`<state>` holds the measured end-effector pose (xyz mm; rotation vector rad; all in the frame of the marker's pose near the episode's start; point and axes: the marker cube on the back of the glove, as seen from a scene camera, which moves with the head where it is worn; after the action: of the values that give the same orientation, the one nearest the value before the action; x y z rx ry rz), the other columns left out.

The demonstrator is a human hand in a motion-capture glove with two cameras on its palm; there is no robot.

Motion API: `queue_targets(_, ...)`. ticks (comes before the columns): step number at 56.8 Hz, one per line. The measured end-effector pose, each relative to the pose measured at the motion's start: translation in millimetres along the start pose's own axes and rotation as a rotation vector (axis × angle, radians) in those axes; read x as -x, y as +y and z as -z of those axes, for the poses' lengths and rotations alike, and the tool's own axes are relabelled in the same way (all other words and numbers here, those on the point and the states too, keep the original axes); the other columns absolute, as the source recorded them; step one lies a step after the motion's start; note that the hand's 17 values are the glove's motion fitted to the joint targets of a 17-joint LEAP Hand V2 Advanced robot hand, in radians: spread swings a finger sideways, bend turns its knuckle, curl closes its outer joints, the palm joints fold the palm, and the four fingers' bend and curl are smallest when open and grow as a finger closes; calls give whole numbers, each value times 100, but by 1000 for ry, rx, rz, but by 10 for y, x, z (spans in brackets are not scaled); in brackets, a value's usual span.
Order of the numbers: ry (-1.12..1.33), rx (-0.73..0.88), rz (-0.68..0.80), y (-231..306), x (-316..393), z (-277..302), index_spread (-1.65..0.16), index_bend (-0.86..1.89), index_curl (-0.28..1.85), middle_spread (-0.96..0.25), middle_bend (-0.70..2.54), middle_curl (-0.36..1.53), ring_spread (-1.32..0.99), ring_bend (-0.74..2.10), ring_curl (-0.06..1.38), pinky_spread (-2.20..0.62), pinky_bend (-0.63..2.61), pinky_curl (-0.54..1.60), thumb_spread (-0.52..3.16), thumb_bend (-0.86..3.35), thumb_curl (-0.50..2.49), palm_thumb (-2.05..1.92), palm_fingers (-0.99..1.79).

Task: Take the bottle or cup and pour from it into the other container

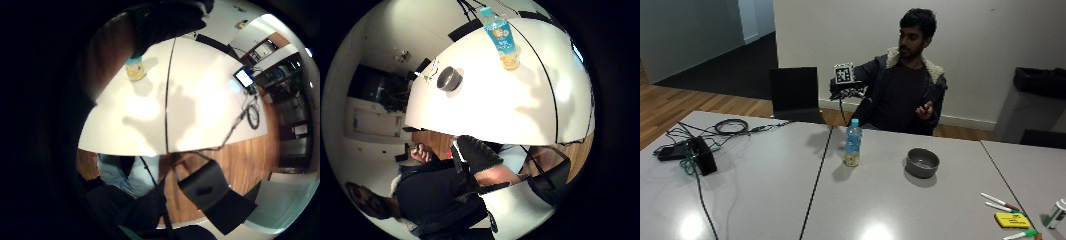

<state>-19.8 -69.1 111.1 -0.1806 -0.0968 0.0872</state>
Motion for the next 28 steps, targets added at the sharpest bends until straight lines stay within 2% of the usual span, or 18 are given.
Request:
queue_targets(4, -42, 33, 10, -103, -16, -122, -30, 13, 22, 16, 21, 30, 24, 19, 22, 37, 57, 27, 94, -3, 32, 36, 7)
queue_targets(8, -108, -97, 175, -359, -86, -313, -29, 15, 22, 18, 21, 31, 25, 19, 22, 37, 59, 27, 93, -3, 32, 36, 5)
queue_targets(12, -197, -62, -33, -592, -32, -439, -28, 16, 23, 19, 20, 31, 26, 19, 22, 37, 60, 27, 92, -3, 33, 36, 3)
queue_targets(16, -291, -92, 0, -738, -117, -648, -27, 16, 24, 20, 19, 31, 26, 19, 22, 37, 61, 27, 90, -3, 33, 37, 2)
queue_targets(22, -424, -75, -182, -1041, -125, -862, -24, 15, 24, 22, 19, 31, 27, 19, 22, 38, 63, 28, 87, -3, 34, 37, 0)
queue_targets(28, -570, -91, -199, -1248, -138, -1042, -22, 14, 24, 22, 20, 31, 28, 20, 22, 37, 66, 28, 85, -3, 34, 39, -2)
